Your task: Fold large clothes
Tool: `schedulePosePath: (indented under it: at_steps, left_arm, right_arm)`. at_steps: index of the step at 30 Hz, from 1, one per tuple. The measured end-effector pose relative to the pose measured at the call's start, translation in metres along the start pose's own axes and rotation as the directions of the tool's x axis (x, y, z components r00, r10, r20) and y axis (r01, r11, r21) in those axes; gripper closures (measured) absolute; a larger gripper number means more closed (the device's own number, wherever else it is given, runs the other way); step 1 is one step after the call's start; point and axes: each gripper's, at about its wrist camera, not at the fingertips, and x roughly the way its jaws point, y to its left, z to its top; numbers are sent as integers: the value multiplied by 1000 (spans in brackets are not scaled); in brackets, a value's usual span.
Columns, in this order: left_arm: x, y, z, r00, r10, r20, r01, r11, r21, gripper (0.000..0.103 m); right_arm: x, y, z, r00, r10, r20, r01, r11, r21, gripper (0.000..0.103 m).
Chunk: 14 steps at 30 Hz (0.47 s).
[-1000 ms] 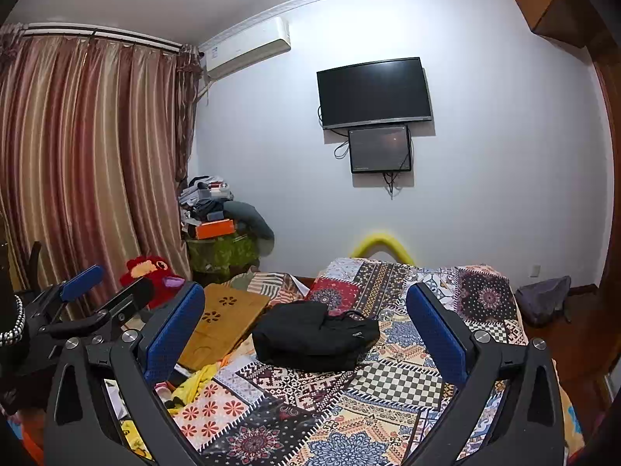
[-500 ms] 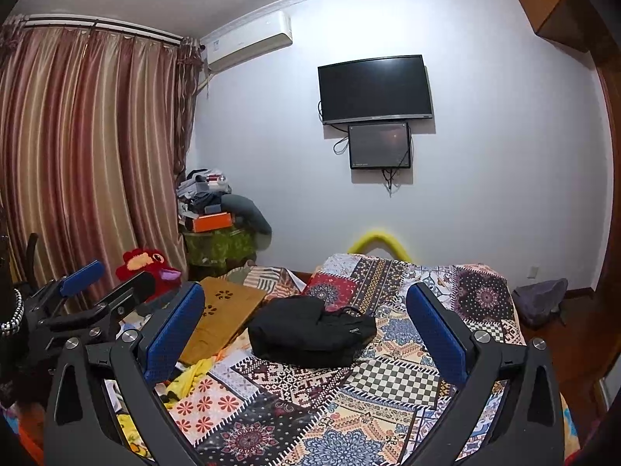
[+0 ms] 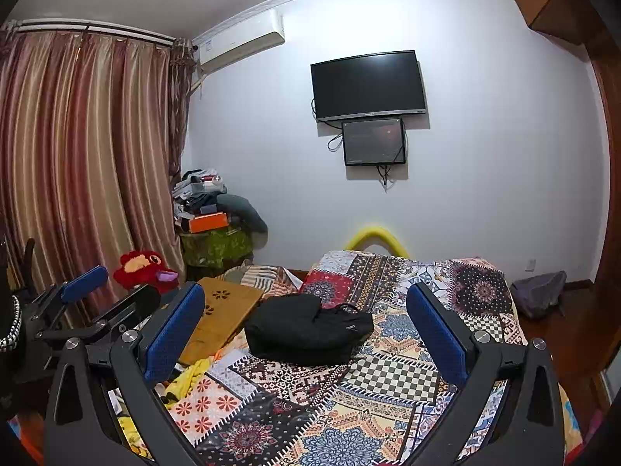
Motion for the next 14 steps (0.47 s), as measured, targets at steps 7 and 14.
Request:
schedulePosePath:
  at_steps: [7, 14]
  left_arm:
    - [0, -1, -1, 1000, -3, -2, 3, 1000, -2, 0]
    - [1, -1, 0, 1000, -2, -3, 2, 1000, -4, 0]
  right_arm:
    - [-2, -3, 0, 1000, -7, -1, 7, 1000, 15, 0]
    - [0, -4, -1, 1000, -7, -7, 7, 1000, 23, 0]
